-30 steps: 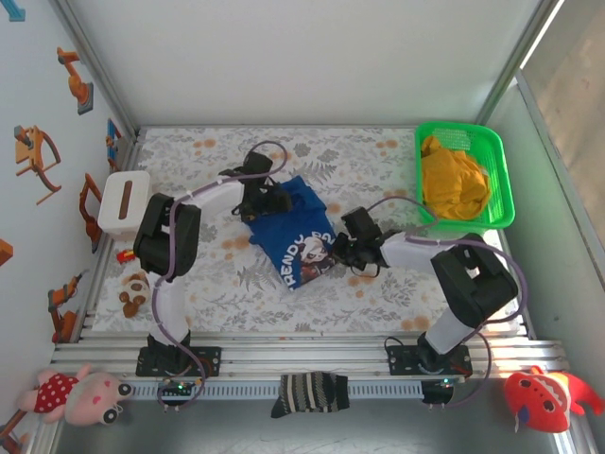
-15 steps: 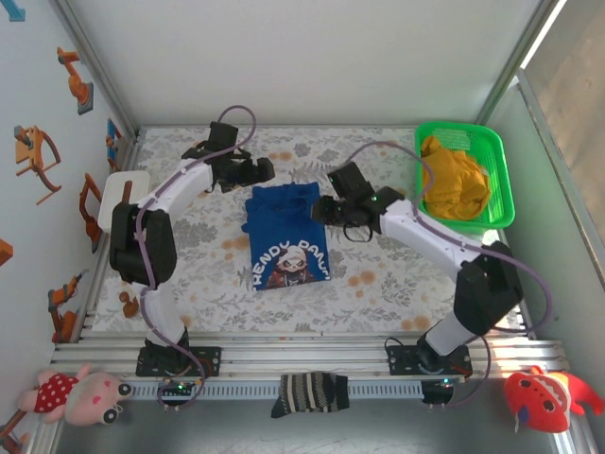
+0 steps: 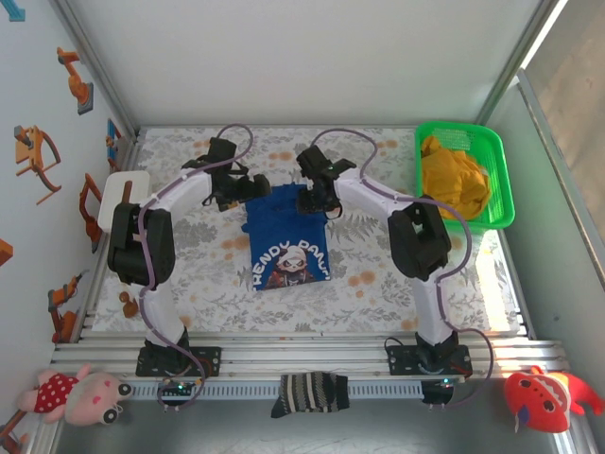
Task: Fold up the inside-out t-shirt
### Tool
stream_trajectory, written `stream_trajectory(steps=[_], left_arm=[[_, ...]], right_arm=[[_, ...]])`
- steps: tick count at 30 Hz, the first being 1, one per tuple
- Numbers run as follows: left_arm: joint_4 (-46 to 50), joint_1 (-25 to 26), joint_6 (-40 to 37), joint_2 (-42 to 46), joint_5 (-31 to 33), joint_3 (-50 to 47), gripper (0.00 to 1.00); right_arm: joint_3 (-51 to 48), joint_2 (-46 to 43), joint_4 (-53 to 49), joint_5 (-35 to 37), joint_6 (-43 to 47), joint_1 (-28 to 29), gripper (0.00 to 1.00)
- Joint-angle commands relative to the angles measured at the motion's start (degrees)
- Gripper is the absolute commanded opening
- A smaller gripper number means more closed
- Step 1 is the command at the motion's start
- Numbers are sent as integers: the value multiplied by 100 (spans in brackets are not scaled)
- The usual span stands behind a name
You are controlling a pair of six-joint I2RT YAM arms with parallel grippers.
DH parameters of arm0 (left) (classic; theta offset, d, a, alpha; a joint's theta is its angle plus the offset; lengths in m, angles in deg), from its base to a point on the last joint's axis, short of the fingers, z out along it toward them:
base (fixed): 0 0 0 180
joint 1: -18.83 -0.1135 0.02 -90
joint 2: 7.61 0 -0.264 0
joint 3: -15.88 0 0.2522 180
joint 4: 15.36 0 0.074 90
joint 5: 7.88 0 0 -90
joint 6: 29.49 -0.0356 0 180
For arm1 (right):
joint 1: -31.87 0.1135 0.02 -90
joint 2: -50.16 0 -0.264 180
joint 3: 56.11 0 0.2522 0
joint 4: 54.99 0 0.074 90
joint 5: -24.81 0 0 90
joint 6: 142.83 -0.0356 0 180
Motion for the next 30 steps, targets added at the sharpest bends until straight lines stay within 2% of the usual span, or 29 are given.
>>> stream_trajectory(steps=[1,6,7,10,11,18,26,28,29,30], left_arm=[[-65,-18,92,-50,-103,-124,98],[-283,20,274,24,-233,-372,99],[-342,60,324,40,-260,-441,99],[-531,231,445,71,-310,-656,99],[-598,298,464,70,-308,-735,99],[-773,472,440,-135,-109,-1050,100],[-809,471,392,-201,-23,-998,100],[-772,460,394,-201,-21,-898,100],[-734,447,397,-189,-24,-846,100],[-680,429,394,-160,-26,-776,100]], right_arm=[[501,219,-240,73,163,-72,45],[913,696,-455,70,177,-166,39],[933,754,-464,63,172,-192,33],[900,746,-456,22,178,-263,5],[889,693,-439,-15,181,-291,0],[972,321,-116,-592,100,-675,0],[1144,917,855,-1611,-655,-1404,0],[1073,945,1174,-1719,-819,-1528,27],[1045,910,1241,-1727,-838,-1560,34],[982,828,1295,-1738,-833,-1569,37]])
